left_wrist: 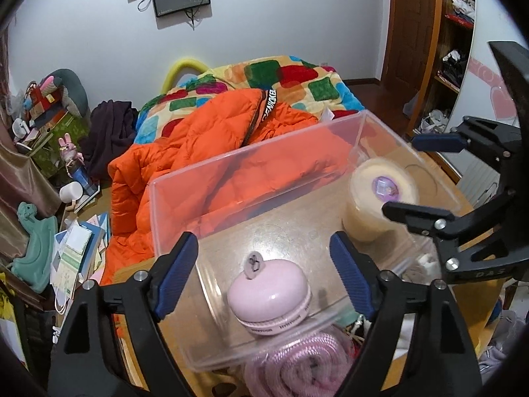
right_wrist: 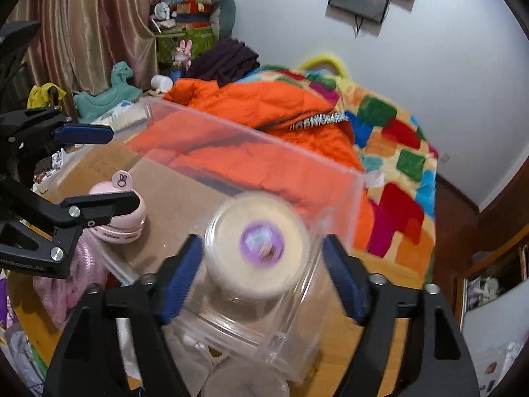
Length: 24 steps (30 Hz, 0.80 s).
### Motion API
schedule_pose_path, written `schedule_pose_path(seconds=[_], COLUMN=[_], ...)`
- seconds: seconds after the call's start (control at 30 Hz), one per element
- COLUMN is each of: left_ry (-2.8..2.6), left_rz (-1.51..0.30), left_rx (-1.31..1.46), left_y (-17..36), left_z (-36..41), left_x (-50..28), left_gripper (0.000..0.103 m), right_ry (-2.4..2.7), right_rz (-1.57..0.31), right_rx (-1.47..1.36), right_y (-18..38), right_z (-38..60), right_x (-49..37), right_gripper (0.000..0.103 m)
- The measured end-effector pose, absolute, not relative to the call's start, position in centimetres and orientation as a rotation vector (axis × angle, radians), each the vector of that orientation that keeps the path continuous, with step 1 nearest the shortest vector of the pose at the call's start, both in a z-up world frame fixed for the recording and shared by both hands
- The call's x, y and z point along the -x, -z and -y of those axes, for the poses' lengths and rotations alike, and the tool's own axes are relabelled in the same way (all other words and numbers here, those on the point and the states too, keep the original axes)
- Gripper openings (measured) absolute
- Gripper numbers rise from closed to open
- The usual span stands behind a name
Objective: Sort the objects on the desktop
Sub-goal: 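Lower the cream tub into the clear box and open the right tool, then withdraw both tools from the box back toward the table items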
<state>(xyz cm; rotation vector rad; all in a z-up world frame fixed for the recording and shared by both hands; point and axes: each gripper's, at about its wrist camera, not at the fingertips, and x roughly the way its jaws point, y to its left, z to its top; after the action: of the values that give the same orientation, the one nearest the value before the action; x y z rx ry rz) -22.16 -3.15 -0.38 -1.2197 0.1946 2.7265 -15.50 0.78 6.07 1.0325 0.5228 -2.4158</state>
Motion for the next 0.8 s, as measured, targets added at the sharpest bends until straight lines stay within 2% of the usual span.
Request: schedule_pose_path(seconds=[0.2,0.47,0.8], left_ry=[-2.760,-2.833,-2.895], left_rz=[-0.178,-0.197,-0.133], left_rx=[1.178,1.066,1.023], left_y=[-1.2,-4.0,-5.2], left_z=[3.3,3.5,5.4], left_x=[20.6,17.2,13.2], left_gripper=[0.084,0.092,0.094], right_ry=[2.489,2.541,2.604], right_rz=[-0.523,-0.438,-0.384], right_rx=[-0.941,-0.884,-0.796], right_y=[-8.4,-10.8,-12.2], right_z=[-1.4,-3.3,-6.0], right_x=[13.9,11.4,7.3], right_gripper=[0.081,0.081,0.081])
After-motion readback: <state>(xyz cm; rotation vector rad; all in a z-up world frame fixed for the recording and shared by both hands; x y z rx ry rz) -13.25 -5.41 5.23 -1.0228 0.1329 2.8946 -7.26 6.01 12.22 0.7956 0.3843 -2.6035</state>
